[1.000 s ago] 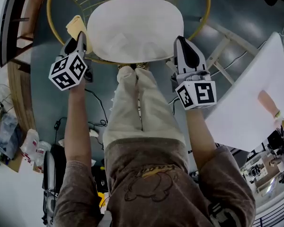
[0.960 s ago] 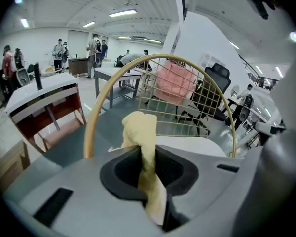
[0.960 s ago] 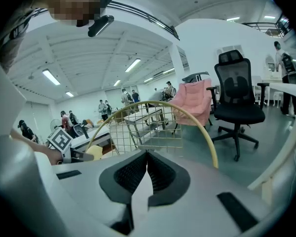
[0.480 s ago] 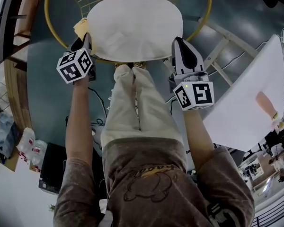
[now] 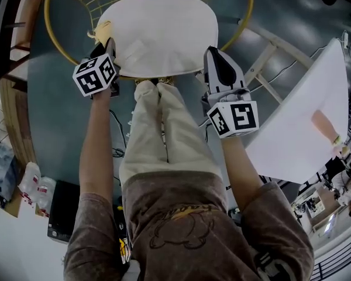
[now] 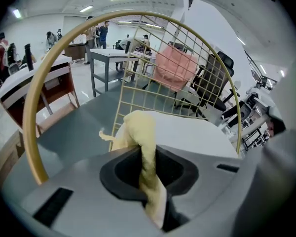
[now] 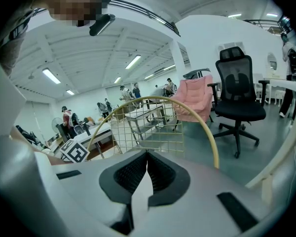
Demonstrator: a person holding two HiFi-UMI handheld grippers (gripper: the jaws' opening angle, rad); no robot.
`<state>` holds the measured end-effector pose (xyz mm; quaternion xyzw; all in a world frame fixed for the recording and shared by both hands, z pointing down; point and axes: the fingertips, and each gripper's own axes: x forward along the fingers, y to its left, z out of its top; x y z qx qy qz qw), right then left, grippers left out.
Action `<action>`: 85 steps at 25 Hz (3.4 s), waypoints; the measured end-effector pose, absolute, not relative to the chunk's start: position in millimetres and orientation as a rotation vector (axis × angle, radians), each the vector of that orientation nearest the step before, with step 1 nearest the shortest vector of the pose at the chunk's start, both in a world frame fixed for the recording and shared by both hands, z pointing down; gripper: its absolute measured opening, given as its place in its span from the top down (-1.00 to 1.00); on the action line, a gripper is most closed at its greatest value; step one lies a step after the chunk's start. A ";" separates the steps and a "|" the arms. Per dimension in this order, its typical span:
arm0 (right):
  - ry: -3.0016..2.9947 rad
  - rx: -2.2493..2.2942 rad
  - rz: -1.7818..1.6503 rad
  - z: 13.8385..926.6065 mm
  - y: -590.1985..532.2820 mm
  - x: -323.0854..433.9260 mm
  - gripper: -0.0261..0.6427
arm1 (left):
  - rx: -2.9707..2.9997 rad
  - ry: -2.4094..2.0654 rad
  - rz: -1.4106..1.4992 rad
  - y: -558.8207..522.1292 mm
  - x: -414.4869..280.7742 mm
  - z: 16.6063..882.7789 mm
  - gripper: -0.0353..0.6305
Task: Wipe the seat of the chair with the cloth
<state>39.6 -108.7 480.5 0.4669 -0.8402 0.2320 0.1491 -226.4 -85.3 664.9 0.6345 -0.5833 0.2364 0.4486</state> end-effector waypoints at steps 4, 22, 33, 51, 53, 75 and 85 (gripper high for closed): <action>-2.407 1.338 0.675 482.0 -105.5 41.1 0.84 | 1.573 -1.421 0.567 -90.7 -209.8 671.0 0.72; -2.342 1.440 0.714 486.1 -93.9 76.3 0.84 | 1.719 -1.191 0.631 -116.1 -103.8 692.9 0.72; -2.305 1.514 0.736 489.7 -87.8 96.3 0.84 | 1.727 -1.170 0.569 -118.8 -58.3 690.8 0.72; -2.246 1.619 0.749 487.3 -76.6 127.8 0.84 | 1.800 -0.882 0.411 -115.3 57.5 675.7 0.72; -2.244 1.623 0.749 485.9 -77.1 131.0 0.84 | 1.801 -0.858 0.394 -114.8 64.4 671.9 0.72; -2.311 1.505 0.738 482.7 -81.0 96.3 0.84 | 1.787 -0.912 0.284 -84.9 -23.4 620.2 0.72; -2.381 1.369 0.717 475.5 -87.1 53.9 0.84 | 1.690 -1.174 0.327 -53.7 -178.4 604.0 0.72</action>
